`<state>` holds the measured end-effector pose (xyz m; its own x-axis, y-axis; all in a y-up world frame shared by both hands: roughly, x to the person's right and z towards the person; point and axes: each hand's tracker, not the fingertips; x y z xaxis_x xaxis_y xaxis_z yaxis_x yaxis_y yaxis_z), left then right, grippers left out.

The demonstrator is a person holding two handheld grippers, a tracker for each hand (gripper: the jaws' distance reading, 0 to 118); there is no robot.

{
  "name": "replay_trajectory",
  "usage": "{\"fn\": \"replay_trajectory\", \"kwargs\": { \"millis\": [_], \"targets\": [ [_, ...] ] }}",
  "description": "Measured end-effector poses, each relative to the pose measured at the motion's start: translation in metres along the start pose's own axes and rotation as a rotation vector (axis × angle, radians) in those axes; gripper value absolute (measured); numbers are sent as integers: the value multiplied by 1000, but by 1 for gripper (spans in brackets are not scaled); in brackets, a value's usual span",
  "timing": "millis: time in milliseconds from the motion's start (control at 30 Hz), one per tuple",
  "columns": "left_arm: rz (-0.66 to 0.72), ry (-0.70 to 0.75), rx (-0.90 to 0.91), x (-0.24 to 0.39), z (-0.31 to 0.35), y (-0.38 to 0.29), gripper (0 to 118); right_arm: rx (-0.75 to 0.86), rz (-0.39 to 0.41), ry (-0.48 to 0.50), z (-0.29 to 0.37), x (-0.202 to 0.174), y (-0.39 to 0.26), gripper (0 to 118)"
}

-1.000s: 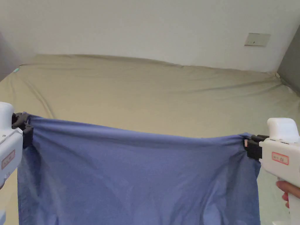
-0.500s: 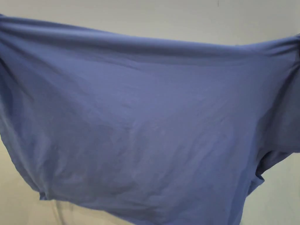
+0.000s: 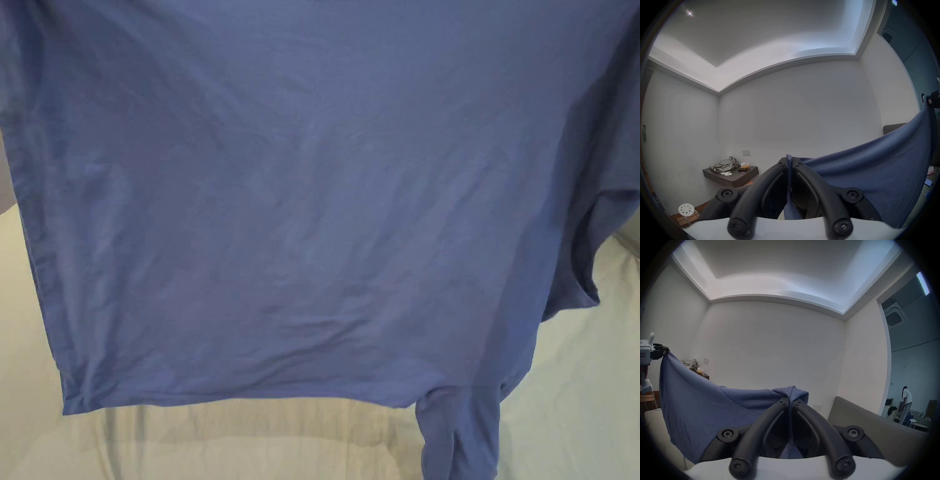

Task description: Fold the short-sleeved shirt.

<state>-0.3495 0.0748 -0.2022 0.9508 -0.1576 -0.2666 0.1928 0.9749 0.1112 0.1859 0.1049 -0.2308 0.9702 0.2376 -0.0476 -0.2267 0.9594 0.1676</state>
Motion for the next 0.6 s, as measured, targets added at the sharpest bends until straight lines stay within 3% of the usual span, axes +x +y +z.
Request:
{"fn": "replay_trajectory", "kwargs": {
  "millis": [233, 600],
  "targets": [
    [-57, 6, -19, 16, -76, 13, 2, 6, 73, -59, -88, -3, 9, 2],
    [-99, 38, -17, 31, -170, 24, 2, 12, 82, -106, -179, -12, 10, 2]
  ]
}}
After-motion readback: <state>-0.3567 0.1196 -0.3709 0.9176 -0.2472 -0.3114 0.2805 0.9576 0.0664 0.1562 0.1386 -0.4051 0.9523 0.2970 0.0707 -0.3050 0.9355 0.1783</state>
